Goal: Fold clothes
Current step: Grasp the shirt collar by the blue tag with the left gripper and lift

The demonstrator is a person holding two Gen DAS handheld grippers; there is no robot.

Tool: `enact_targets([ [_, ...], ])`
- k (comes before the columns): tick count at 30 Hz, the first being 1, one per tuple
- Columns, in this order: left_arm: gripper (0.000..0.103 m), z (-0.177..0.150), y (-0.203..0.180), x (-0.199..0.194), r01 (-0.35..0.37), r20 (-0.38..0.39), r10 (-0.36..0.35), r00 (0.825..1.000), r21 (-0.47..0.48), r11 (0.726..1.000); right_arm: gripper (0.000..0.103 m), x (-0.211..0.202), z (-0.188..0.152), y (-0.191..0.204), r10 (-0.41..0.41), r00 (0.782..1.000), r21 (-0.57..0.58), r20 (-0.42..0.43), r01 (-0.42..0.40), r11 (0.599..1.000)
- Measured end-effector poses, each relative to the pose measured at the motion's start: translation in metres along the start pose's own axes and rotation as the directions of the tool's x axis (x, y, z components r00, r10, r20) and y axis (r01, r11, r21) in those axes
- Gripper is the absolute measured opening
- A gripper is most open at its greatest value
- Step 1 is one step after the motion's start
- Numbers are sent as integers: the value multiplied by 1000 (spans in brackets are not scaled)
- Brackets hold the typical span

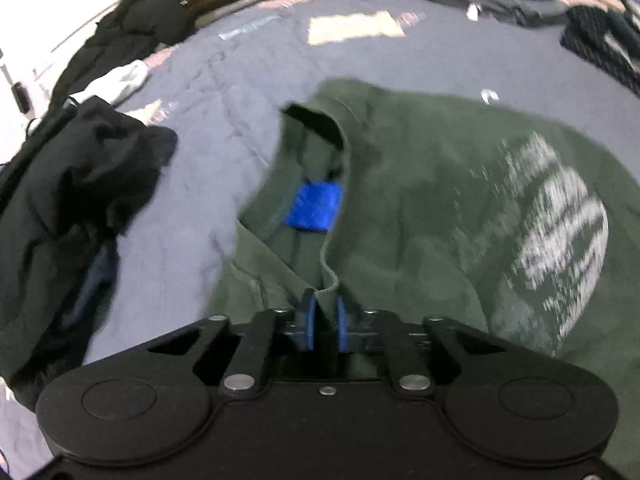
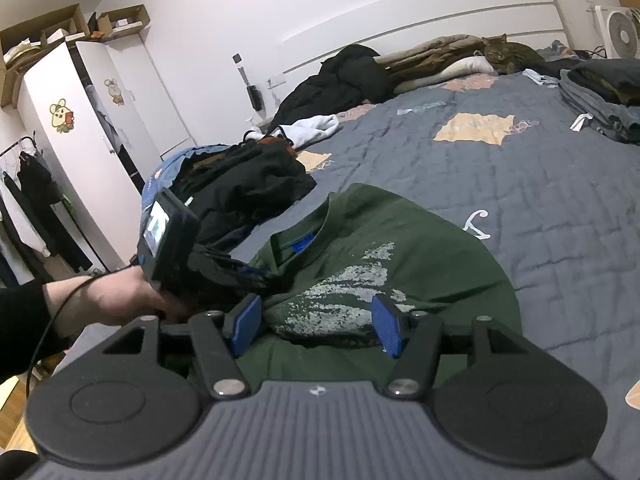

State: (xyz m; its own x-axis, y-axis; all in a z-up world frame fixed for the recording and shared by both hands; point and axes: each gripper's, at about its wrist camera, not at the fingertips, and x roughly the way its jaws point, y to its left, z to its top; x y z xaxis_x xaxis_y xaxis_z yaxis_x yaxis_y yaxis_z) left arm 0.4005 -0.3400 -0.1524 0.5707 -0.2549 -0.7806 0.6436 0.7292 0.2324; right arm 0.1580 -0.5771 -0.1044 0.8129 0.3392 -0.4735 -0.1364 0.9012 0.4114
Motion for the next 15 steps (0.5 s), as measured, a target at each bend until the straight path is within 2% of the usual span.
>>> enact_targets([
  [4,7,28,31,-16,-81,69,83,994,-32,996,61,0,0,-1,3,1000,9,7,-4,1000],
  [9,6,68,66,-22,-208,144,219,965,-87,974,61,1,0,-2,-1,1000,12,11,0,1000],
  [13,6,91,74,-8,-267,144,280,949,-107,958,61,2,0,-3,-5,1000,15,14,5,1000],
  [15,9,94,72,6,-262,82,271,959,-109,959,61,2,0,-3,-8,1000,17,14,8,1000],
])
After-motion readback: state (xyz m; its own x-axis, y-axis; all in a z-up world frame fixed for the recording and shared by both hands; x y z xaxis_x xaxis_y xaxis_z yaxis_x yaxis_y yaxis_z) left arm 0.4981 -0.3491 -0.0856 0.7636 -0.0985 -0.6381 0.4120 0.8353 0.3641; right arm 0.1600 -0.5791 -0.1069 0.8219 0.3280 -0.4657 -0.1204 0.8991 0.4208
